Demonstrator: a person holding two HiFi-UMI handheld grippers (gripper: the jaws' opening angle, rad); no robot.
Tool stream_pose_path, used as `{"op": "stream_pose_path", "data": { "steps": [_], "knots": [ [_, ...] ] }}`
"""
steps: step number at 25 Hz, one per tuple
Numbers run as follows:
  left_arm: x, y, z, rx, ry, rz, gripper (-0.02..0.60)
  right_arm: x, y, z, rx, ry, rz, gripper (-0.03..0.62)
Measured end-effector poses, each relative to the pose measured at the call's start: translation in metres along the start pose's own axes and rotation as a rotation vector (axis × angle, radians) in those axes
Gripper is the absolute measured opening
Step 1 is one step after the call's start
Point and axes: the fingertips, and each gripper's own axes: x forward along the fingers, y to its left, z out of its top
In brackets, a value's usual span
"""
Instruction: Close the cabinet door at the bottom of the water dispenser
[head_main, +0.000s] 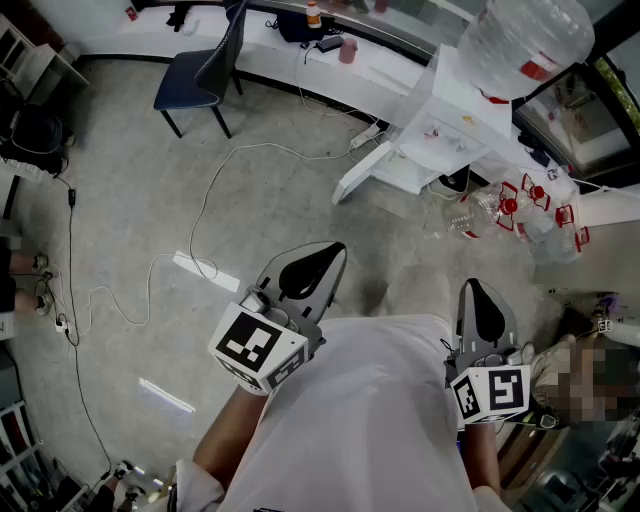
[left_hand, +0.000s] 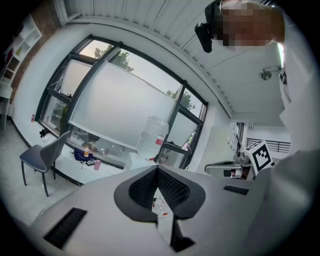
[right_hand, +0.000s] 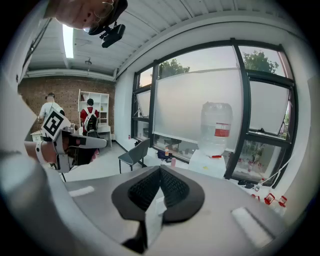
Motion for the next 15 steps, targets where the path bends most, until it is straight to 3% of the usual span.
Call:
{"op": "stream_pose_path", "data": {
  "steps": [15],
  "knots": [
    [0.024,-0.037,-0.015,-0.005,0.035,0.061,0.006,0.019,0.004,0.0,0.0,-0.069,0.156,0.011]
  ]
}}
